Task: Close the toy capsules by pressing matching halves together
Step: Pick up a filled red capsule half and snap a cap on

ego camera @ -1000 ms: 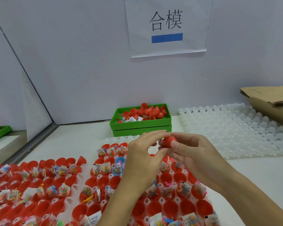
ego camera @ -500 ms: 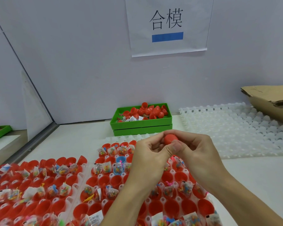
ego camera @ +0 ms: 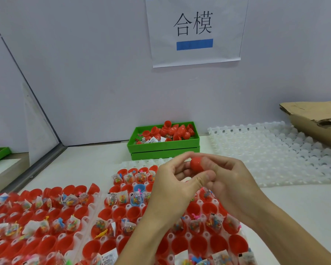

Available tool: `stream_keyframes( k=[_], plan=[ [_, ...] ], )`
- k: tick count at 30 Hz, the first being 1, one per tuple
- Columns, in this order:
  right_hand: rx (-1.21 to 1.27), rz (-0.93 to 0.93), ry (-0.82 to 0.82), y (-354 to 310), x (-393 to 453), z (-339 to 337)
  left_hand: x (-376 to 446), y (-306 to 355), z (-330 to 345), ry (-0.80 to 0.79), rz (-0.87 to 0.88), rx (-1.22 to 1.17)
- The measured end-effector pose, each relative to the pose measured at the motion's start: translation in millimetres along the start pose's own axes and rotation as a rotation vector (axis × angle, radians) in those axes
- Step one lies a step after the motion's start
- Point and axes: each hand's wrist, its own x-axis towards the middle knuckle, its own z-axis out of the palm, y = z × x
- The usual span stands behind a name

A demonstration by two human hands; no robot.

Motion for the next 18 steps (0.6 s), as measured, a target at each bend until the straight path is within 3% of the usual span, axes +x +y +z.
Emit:
stream_keyframes(
  k=[5,11,13,16,18],
  plan=[
    [0.227,0.21,-0.114,-10.8,-3.3,-1.6,-1.5,-4.5,0.7,0.059,0.107,0.155],
    [0.193,0.281,-0.137,-11.7,-3.5,-1.6,-1.5,-1.8,0.8,0.119,0.167,0.253],
    [0.063,0.263,-0.075,-14.9,-2.8,-1.7,-1.2,-2.4,2.1,0.188,0.155,0.282],
    [-0.363,0.067,0.156,-13.5,-5.5,4.4,-1.5,-5.0,2.2,0.325,0.164,0.411],
    [-0.56,-0.044,0.204,-9.5,-9.0,15.3,-2.0,-6.3,1.6,0.349,0.181,0.584]
  ],
)
